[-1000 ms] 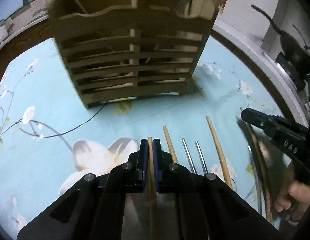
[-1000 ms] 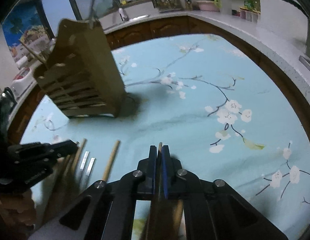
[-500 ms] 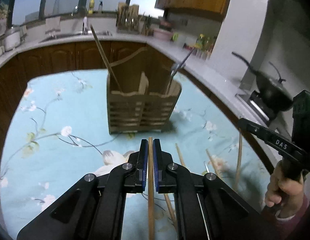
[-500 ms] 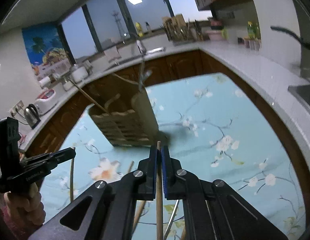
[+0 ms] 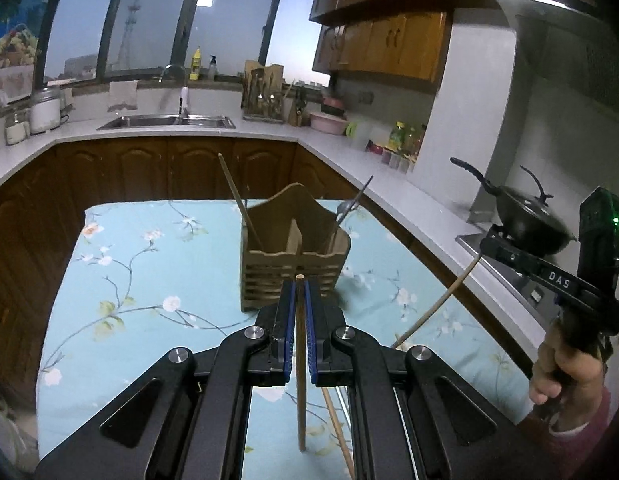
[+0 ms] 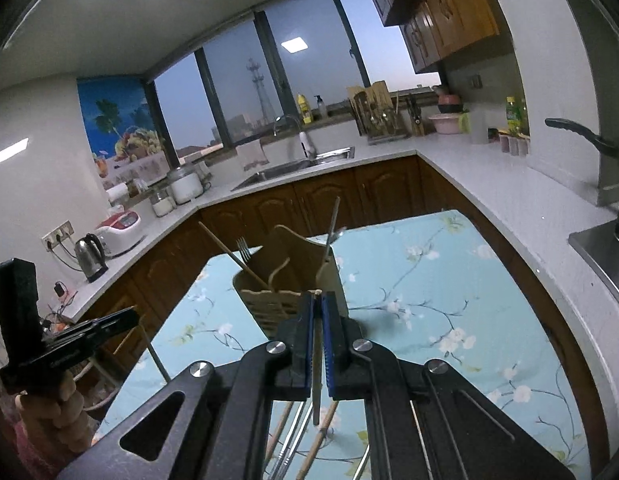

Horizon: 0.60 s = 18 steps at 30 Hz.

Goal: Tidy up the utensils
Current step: 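Lift the chopstick with the left tool while the right tool carries its chopstick toward the holder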

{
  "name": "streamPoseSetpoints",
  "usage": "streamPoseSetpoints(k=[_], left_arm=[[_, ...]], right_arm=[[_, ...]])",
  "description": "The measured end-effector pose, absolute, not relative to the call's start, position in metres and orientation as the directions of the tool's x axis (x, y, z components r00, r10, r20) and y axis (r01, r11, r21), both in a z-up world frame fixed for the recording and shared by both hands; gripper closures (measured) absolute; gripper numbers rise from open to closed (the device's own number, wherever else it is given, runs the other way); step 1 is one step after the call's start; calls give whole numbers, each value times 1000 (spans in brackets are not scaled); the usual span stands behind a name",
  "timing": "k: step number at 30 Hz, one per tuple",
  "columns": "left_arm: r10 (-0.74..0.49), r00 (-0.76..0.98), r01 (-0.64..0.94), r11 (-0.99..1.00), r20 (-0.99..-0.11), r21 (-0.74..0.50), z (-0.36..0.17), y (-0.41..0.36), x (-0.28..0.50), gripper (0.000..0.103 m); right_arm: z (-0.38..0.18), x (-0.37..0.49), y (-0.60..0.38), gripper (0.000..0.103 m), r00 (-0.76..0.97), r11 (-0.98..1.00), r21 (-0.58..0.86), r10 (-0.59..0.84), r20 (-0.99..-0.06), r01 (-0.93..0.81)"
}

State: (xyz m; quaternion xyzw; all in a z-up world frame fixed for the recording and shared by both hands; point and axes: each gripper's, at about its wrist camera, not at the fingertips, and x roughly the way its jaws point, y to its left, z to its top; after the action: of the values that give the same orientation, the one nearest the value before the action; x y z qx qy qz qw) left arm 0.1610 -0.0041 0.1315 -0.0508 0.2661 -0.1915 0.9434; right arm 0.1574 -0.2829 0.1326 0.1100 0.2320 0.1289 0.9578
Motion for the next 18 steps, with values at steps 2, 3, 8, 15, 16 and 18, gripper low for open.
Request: streamPoseSetpoints(k=[2, 3, 8, 15, 16, 18], left_arm=[[-384, 791, 329, 923, -477, -198, 133, -3, 160, 99], [-383, 793, 328, 924, -473, -198, 134, -2, 160, 99], [-379, 805, 323, 925, -457, -198, 138, 0, 159, 99], [-374, 820, 319, 927, -433, -196, 146, 3, 159, 99], [-374, 822, 318, 927, -429, -198, 148, 4, 160, 99], [-370, 828, 314, 928, -421, -198, 151, 5, 160, 99]], right_arm=[[135, 159, -280, 99, 861, 943, 265, 300, -410, -202], [136, 158, -280, 99, 861, 942, 266, 302, -409, -205], [140, 161, -277, 99, 862, 939, 267, 311, -400, -216], [146, 160, -274, 99, 866, 938, 259, 318, -386, -228], [146, 161, -273, 99, 866, 938, 258, 319, -384, -231], [147, 162, -272, 99, 866, 937, 258, 322, -382, -235]])
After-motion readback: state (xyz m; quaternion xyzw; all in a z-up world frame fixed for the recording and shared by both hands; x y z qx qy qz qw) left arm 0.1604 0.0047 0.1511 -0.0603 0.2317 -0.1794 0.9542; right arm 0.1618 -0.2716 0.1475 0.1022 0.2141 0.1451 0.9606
